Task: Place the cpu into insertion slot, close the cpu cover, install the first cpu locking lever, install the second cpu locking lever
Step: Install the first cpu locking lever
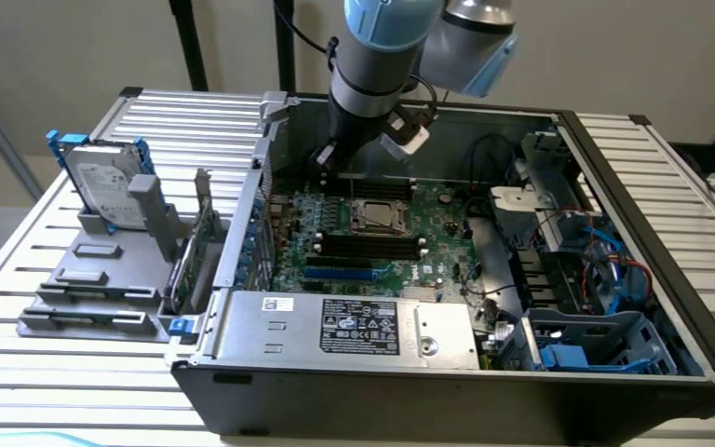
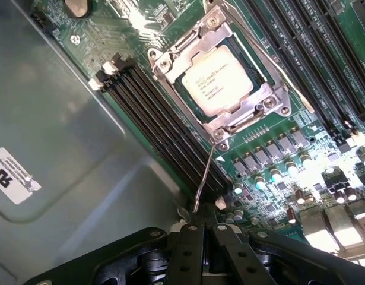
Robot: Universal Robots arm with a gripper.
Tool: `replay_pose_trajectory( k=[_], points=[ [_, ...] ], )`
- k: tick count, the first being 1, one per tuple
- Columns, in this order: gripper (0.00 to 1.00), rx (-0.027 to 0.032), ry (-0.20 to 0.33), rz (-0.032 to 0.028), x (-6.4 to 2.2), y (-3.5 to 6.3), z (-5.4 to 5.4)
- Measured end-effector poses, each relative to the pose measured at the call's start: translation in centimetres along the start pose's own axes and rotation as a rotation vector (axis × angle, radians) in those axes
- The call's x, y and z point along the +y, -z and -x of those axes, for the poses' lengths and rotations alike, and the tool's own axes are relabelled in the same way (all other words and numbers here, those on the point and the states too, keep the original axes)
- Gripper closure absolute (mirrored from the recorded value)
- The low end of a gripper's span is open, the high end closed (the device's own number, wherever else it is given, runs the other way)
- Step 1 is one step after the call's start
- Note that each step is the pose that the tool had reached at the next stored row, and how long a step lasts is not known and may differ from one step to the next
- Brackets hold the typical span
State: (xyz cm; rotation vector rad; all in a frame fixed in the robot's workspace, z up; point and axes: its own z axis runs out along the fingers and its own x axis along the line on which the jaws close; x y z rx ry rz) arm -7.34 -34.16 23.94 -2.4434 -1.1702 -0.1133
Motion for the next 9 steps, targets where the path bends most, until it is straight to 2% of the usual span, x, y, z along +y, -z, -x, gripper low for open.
replay_pose_trajectory(
  k=[9],
  points=[
    [0.89,0.0049,-0.011,0.0040,1.50,0.19,-1.3]
  ],
)
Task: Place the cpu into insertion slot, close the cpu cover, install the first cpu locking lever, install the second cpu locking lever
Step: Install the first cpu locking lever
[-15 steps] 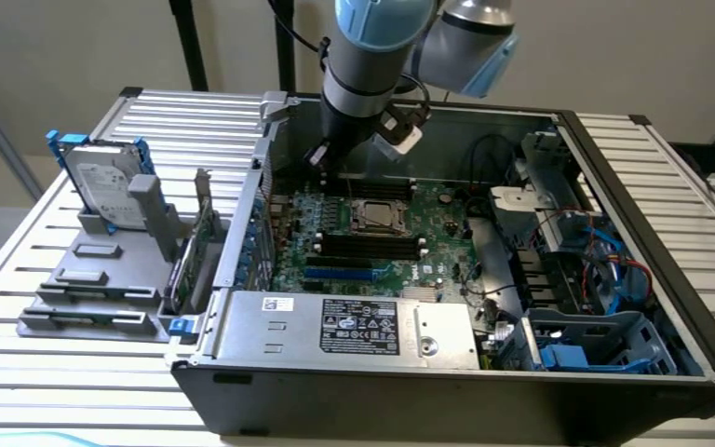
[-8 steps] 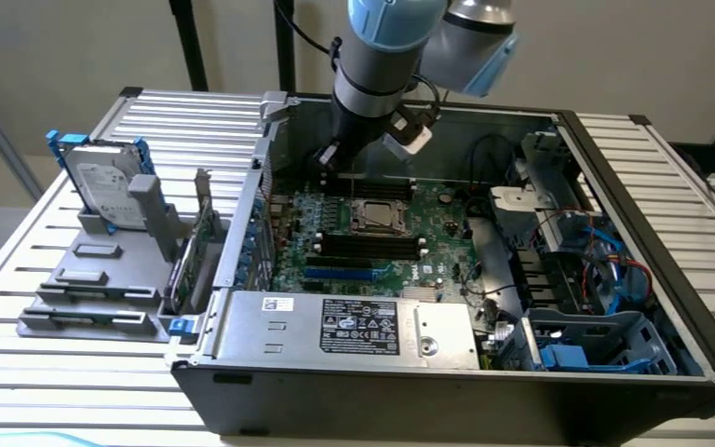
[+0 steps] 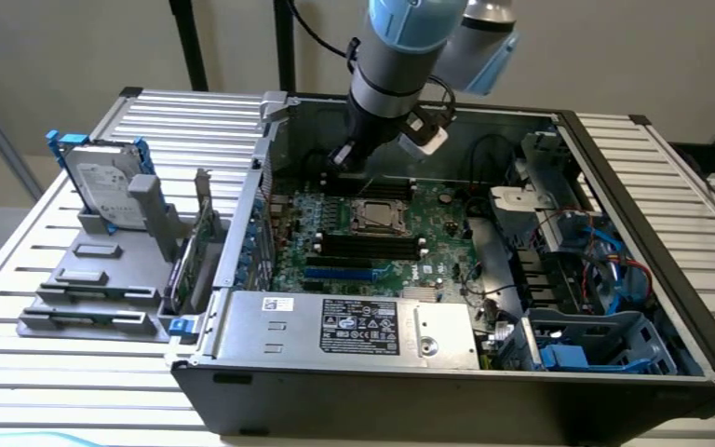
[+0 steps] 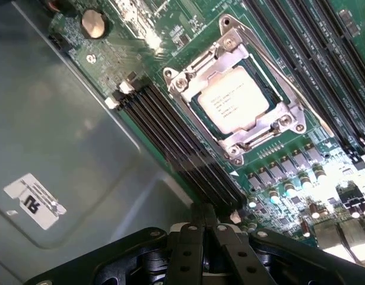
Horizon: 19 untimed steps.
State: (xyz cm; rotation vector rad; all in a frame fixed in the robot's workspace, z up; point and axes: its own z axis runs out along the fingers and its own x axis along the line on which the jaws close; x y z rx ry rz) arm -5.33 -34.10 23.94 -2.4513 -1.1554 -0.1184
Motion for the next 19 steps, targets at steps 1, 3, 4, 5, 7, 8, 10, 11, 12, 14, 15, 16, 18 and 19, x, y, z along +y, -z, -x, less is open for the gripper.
replay_pose_trajectory(
  k=[1,3,4,5,7,8,10,11,12,14,15,16,18,19],
  points=[
    [0.89,0.0005,-0.001,0.0004,0.16,0.02,-0.13],
    [0.89,0.0011,-0.003,0.0006,0.27,0.02,-0.22],
    [0.89,0.0011,-0.003,0.0007,0.27,0.02,-0.22],
    [0.89,0.0009,-0.003,0.0009,0.27,0.02,-0.22],
    [0.89,0.0006,-0.003,0.0012,0.27,0.02,-0.22],
    [0.89,0.0002,-0.003,0.0016,0.28,-0.01,-0.23],
    [0.89,-0.0003,-0.003,0.0025,0.32,-0.07,-0.20],
    [0.89,-0.0007,-0.002,0.0036,0.34,-0.12,-0.17],
    [0.89,-0.0005,-0.002,0.0051,0.39,-0.19,-0.13],
    [0.89,-0.0006,-0.001,0.0087,0.49,-0.32,-0.02],
    [0.89,-0.0006,-0.001,0.0106,0.55,-0.37,0.05],
    [0.89,-0.0005,0.000,0.0125,0.60,-0.42,0.12],
    [0.89,0.0006,0.002,0.0165,0.70,-0.53,0.25],
    [0.89,0.0014,0.002,0.0191,0.73,-0.58,0.32]
  ],
)
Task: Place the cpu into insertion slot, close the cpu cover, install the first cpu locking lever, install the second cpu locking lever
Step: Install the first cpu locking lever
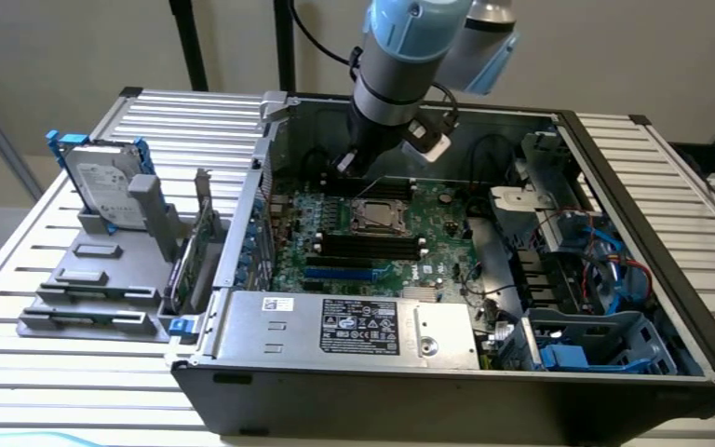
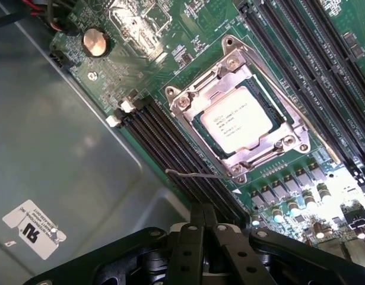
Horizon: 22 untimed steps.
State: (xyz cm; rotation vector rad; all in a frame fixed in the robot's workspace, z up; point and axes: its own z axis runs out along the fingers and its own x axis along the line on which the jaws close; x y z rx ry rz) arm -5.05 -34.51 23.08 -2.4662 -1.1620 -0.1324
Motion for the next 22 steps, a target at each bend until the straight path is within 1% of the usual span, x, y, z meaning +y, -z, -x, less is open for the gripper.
replay_pose_trajectory(
  k=[2,4,7,9,13,18,22],
  points=[
    [0.89,0.0004,0.002,0.0053,0.07,-0.06,0.1],
    [0.89,-0.0011,0.003,0.0108,0.13,-0.13,0.3],
    [0.89,-0.0084,0.002,0.0182,0.20,-0.28,0.4],
    [0.89,-0.0123,0.002,0.0213,0.25,-0.48,0.5],
    [0.89,-0.0157,0.007,0.0215,0.35,-1.09,0.7],
    [0.89,-0.0180,0.012,0.0208,0.50,-1.83,1.1],
    [0.89,-0.0191,0.015,0.0225,0.52,-2.16,1.1]
  ],
)
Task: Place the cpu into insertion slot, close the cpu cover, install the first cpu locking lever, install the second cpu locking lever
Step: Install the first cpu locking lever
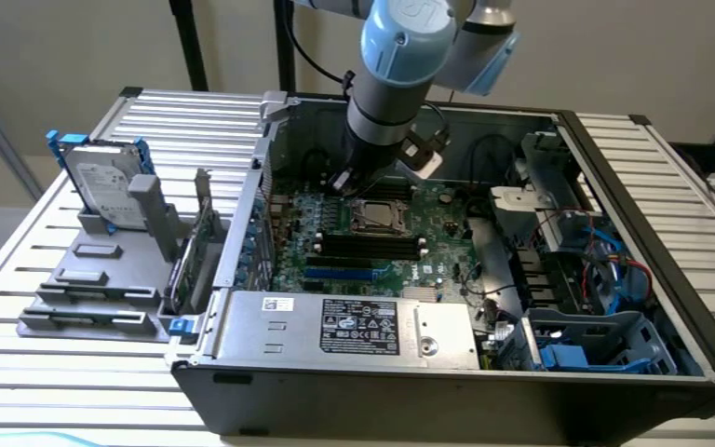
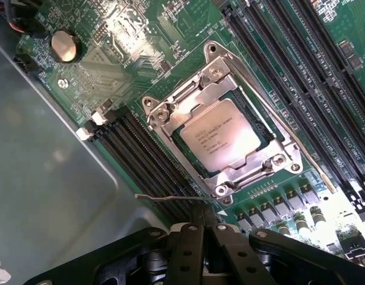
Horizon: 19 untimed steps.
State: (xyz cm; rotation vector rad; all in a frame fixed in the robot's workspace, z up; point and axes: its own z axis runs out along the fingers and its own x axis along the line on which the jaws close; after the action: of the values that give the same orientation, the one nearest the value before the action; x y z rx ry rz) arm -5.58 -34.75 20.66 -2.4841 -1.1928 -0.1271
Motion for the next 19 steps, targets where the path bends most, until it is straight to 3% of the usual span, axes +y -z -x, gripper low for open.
replay_pose_trajectory(
  k=[10,19],
  points=[
    [0.89,-0.0008,0.004,0.0071,-0.18,-0.60,-0.24],
    [0.89,-0.0161,0.003,0.0223,-0.35,-1.01,-0.51]
  ],
)
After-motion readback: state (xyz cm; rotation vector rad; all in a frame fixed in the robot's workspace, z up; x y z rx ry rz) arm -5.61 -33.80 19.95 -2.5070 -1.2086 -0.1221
